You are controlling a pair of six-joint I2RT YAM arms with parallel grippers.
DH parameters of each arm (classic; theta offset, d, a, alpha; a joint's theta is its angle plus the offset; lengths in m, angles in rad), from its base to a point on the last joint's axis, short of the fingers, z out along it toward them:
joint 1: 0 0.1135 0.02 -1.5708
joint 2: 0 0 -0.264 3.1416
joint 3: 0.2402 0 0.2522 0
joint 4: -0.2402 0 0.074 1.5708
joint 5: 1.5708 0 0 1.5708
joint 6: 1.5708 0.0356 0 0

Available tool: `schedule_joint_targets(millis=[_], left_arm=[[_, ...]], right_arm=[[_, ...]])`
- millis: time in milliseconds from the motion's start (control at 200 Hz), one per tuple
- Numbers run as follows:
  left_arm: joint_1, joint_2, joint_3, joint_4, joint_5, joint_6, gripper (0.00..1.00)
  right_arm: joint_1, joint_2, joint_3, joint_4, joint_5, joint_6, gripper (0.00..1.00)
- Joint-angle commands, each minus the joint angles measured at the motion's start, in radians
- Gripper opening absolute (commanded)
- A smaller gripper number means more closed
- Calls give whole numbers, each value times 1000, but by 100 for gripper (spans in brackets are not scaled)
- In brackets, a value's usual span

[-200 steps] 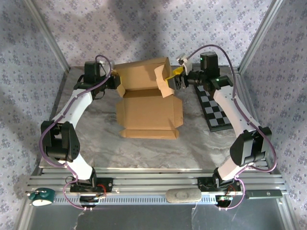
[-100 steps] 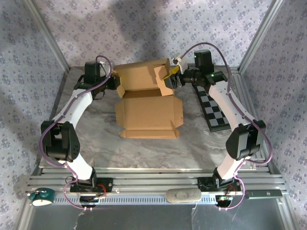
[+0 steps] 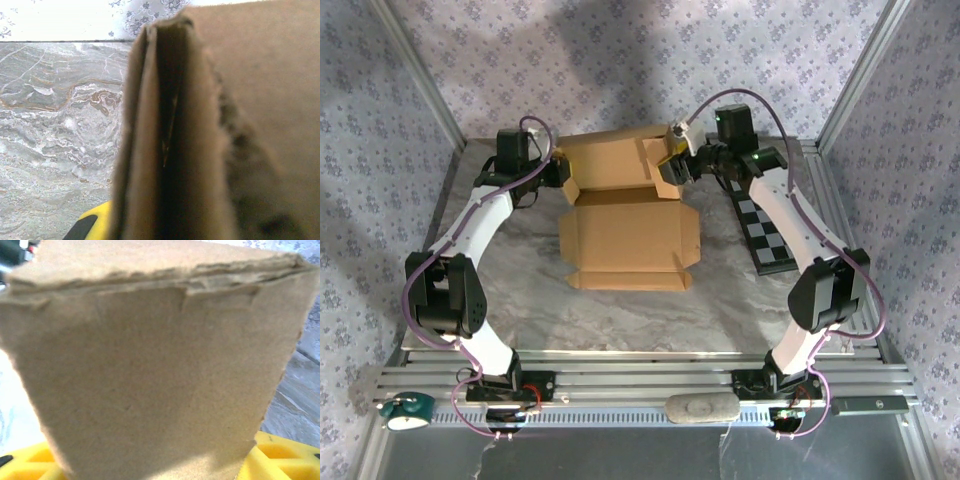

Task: Fold the paper box

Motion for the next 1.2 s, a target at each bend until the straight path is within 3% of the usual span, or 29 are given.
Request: schedule_joint_targets(millis=[0, 405, 565, 695, 1074, 1199], left_arm=[[-15, -30, 31, 5, 29, 1, 0], [-26, -38, 38, -16, -1, -6, 0], [-30, -44, 43, -31, -25, -19, 0], [-39, -41, 55, -52, -44, -24, 0], [-56, -43, 80, -100, -97, -38, 0], [-65, -45, 87, -114, -116, -46, 0]], right_arm=[[22, -1, 8, 1, 120, 1, 59], [102, -16, -26, 70, 439, 10, 37], [132, -16, -28, 99, 597, 49, 34], [148, -15, -29, 114, 661, 64, 29], [186, 6, -9, 115, 793, 55, 0], [192, 15, 0, 109, 844, 55, 0]])
